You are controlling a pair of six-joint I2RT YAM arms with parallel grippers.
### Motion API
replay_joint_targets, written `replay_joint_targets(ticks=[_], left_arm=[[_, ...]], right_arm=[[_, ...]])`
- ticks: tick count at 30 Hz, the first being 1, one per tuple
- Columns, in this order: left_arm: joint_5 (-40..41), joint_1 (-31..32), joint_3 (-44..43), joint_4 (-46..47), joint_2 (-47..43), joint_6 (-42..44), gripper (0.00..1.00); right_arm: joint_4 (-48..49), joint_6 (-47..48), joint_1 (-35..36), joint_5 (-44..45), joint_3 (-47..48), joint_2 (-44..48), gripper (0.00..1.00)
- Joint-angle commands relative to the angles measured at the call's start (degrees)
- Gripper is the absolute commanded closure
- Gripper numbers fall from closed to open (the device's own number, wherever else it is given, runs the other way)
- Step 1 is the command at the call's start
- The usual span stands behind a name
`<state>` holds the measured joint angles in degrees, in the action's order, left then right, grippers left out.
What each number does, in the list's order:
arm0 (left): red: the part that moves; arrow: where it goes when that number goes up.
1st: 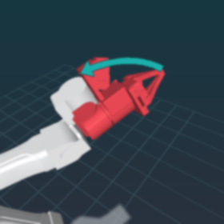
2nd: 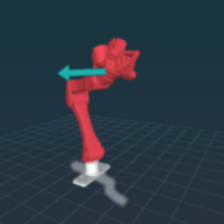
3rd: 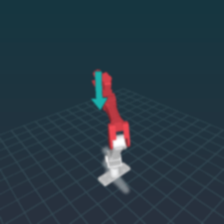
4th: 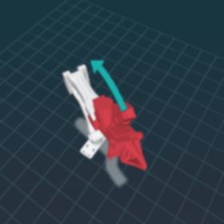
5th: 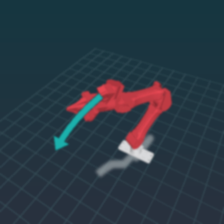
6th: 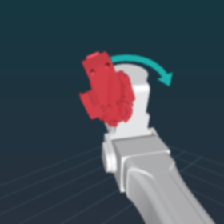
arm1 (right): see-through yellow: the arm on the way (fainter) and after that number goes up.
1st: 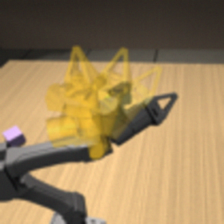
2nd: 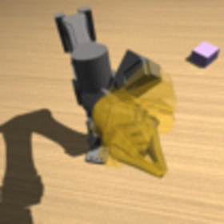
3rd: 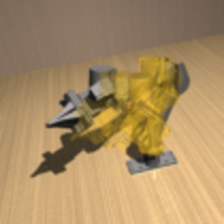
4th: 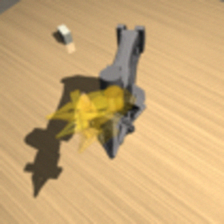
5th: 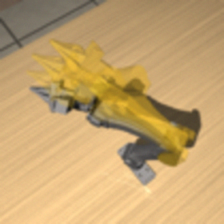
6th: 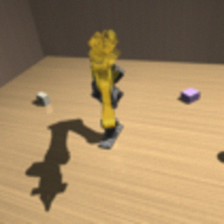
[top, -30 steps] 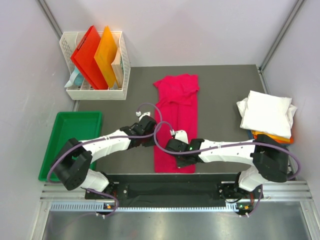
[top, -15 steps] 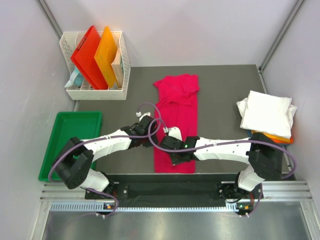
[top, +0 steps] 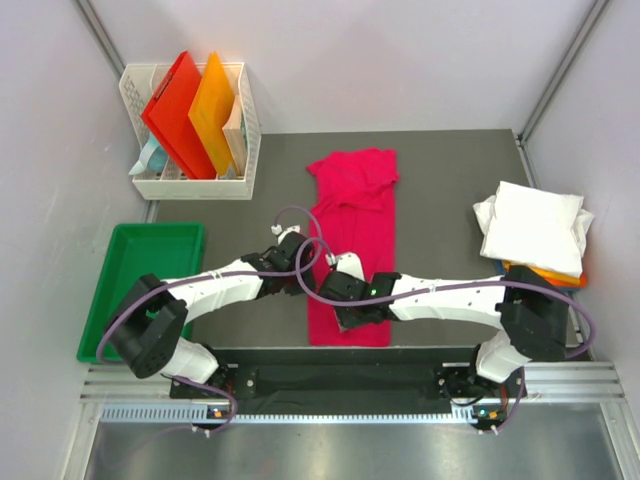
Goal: Fold and stack the t-shirts
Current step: Rotate the tshirt 90 degrees
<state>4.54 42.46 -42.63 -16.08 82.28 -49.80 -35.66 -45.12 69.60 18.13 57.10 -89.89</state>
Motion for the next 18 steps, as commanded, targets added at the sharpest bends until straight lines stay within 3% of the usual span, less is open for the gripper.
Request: replay_joint_targets(ticks=[1, 6, 18], left_arm=[[0.4, 0.3, -0.6, 2.0, -0.1, 0.4, 0.72], [-1.4, 0.3, -1.2, 2.5, 0.1, 0.8, 0.72], [-8.3, 6.8, -3.9, 6.1, 3.6, 3.5, 0.66]], right_arm=[[-1.6, 0.0, 1.1, 5.9, 3.4, 6.3, 0.54], [-4.9, -2.8, 0.0, 13.7, 3.1, 11.5, 0.55], [-2.0, -1.1, -4.8, 10.0, 1.5, 10.5, 0.59]])
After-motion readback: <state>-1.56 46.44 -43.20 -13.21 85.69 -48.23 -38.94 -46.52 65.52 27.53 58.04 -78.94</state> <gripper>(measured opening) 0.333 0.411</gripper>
